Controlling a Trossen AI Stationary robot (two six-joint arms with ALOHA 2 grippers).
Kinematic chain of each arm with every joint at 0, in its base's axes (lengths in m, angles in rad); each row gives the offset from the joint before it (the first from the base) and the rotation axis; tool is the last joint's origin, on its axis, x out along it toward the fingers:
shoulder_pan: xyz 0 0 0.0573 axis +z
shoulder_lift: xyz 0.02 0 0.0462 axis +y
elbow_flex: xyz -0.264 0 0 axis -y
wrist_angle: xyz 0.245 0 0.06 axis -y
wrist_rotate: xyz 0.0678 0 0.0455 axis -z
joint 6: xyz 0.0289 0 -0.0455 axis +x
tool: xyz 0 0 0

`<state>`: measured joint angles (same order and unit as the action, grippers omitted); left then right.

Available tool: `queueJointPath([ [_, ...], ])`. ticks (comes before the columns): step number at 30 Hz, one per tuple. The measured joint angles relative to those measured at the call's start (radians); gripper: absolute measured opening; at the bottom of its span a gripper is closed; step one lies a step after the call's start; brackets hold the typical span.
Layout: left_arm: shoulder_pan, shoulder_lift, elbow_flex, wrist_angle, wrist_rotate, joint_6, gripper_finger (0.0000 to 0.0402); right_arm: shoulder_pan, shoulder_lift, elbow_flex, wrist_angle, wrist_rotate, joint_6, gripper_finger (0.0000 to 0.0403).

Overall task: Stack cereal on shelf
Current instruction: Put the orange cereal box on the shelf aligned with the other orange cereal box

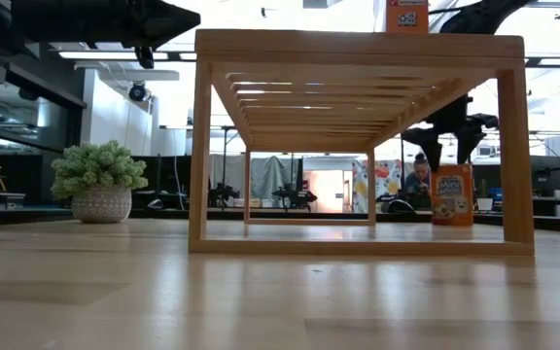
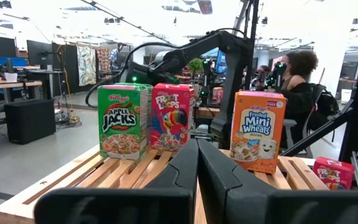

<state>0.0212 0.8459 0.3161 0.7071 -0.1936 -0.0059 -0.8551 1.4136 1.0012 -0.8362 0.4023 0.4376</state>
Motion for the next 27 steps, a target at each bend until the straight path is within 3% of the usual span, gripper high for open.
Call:
queueJointPath([
  [12, 0.000, 0.000, 0.000, 0.000, 0.000, 0.000, 0.0000, 0.000, -0.109, -0.002, 0.003, -0.023, -0.051, 0.0286],
  [16, 0.000, 0.000, 0.000, 0.001, 0.000, 0.000, 0.0000, -0.002, -0.107, -0.002, 0.001, 0.044, -0.100, 0.0286],
  [27, 0.000, 0.000, 0.000, -0.001, 0.000, 0.000, 0.0000, -0.002, -0.069, -0.002, 0.064, 0.018, -0.306, 0.0286],
])
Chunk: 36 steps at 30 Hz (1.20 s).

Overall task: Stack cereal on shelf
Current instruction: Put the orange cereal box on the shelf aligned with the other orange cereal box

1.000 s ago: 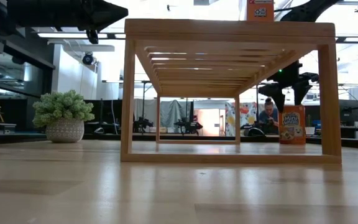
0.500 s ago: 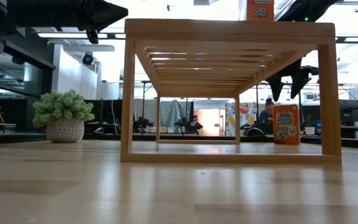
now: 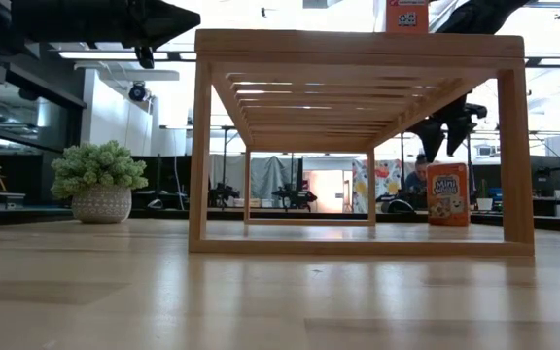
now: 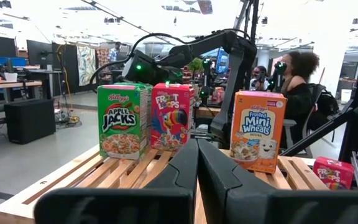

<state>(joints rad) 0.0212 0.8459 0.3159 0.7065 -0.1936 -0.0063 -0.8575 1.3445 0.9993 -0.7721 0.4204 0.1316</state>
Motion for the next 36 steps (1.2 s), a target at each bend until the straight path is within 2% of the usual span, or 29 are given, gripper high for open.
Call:
queueJointPath([
  [13, 0.000, 0.000, 0.000, -0.003, 0.000, -0.018, 0.0000, -0.070, 0.001, 0.000, -0.008, -0.056, -0.047, 0.0286],
  [17, 0.000, 0.000, 0.000, -0.003, 0.001, -0.018, 0.0000, -0.087, 0.036, 0.000, -0.014, -0.086, -0.066, 0.0286],
  [28, 0.000, 0.000, 0.000, -0.005, 0.001, -0.017, 0.0000, -0.087, 0.126, 0.000, 0.017, -0.092, -0.107, 0.0286],
  [36, 0.000, 0.000, 0.000, -0.006, 0.000, -0.017, 0.0000, -0.087, 0.131, 0.000, -0.013, -0.121, -0.082, 0.0273],
])
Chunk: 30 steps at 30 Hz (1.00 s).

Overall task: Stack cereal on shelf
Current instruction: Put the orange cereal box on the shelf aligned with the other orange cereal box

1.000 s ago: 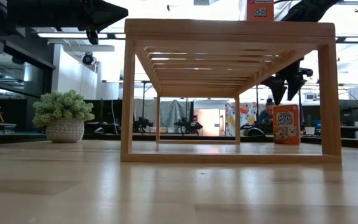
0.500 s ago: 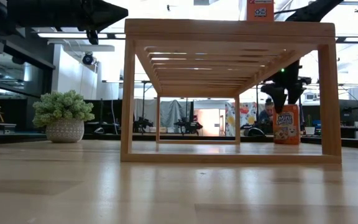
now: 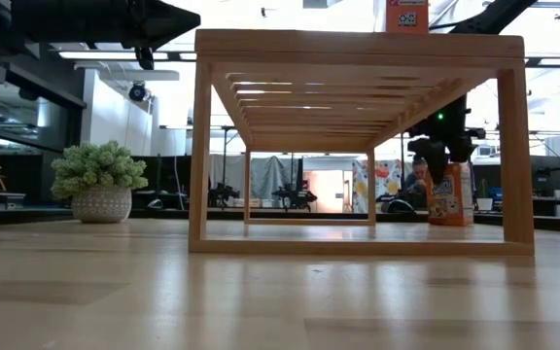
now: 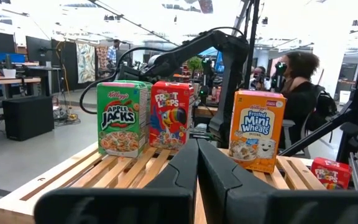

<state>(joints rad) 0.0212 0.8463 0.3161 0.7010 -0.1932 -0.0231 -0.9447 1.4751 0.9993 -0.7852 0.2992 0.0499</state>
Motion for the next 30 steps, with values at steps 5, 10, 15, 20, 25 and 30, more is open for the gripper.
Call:
queueJointPath([
  [5, 0.000, 0.000, 0.000, 0.000, 0.000, 0.000, 0.0000, 0.000, -0.024, 0.000, -0.025, 0.003, 0.021, 0.0210],
  [10, 0.000, 0.000, 0.000, 0.000, 0.000, 0.001, 0.0000, 0.003, -0.061, 0.000, -0.077, -0.009, 0.047, 0.0129],
  [15, 0.000, 0.000, 0.000, 0.000, 0.000, 0.009, 0.0000, 0.004, -0.144, 0.013, -0.211, -0.077, 0.089, 0.0094],
  [20, 0.000, 0.000, 0.000, 0.001, 0.000, 0.016, 0.0000, 0.053, -0.263, 0.102, -0.407, -0.111, 0.175, 0.0102],
  [25, 0.000, 0.000, 0.000, 0.003, 0.000, 0.013, 0.0000, 0.158, -0.378, 0.253, -0.497, -0.087, 0.281, 0.0106],
  [30, 0.000, 0.000, 0.000, 0.008, 0.000, 0.009, 0.0000, 0.287, -0.433, 0.440, -0.516, -0.004, 0.376, 0.0099],
])
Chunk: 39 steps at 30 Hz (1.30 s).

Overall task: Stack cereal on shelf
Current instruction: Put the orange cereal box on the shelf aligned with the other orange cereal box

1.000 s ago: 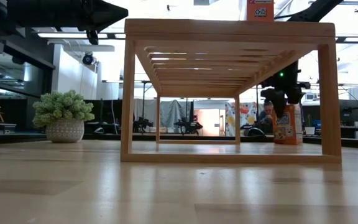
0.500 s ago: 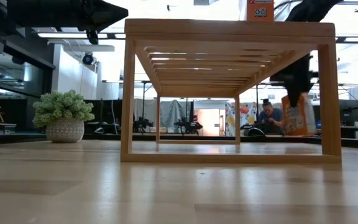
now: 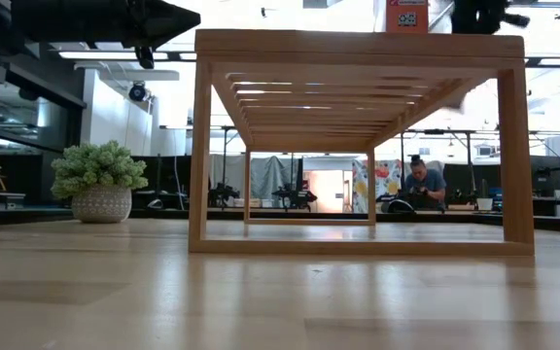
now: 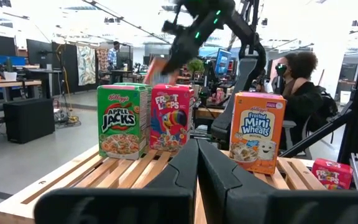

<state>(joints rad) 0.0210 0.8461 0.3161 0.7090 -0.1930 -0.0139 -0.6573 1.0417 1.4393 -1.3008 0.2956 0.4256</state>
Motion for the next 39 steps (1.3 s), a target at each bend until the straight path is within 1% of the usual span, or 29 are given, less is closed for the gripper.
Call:
queueJointPath([
  [4, 0.000, 0.000, 0.000, 0.001, 0.000, 0.000, 0.0000, 0.115, -0.002, 0.136, 0.052, 0.026, 0.032, 0.0098],
  [7, 0.000, 0.000, 0.000, 0.001, 0.000, 0.010, 0.0000, 0.217, 0.005, 0.193, 0.138, 0.017, 0.046, 0.0098],
  [11, 0.000, 0.000, 0.000, 0.001, 0.000, 0.011, 0.0000, 0.390, 0.040, 0.211, 0.272, -0.021, 0.067, 0.0097],
  [17, 0.000, 0.000, 0.000, 0.001, 0.000, 0.007, 0.0000, 0.676, 0.155, 0.211, 0.437, -0.040, 0.081, 0.0097],
  [22, 0.000, 0.000, 0.000, 0.000, 0.000, -0.001, 0.0000, 0.845, 0.243, 0.211, 0.495, -0.041, 0.133, 0.0097],
  [27, 0.000, 0.000, 0.000, 0.000, 0.000, -0.001, 0.0000, 0.946, 0.307, 0.211, 0.502, -0.038, 0.173, 0.0097],
  [33, 0.000, 0.000, 0.000, 0.000, 0.000, -0.001, 0.0000, 1.004, 0.364, 0.227, 0.500, -0.053, 0.163, 0.0097],
  [36, 0.000, 0.000, 0.000, 0.000, 0.000, -0.001, 0.0000, 1.018, 0.416, 0.303, 0.433, -0.054, 0.098, 0.0097],
  [39, 0.000, 0.000, 0.000, 0.000, 0.000, -0.001, 0.0000, 1.032, 0.495, 0.433, 0.319, 0.004, 0.014, 0.0097],
])
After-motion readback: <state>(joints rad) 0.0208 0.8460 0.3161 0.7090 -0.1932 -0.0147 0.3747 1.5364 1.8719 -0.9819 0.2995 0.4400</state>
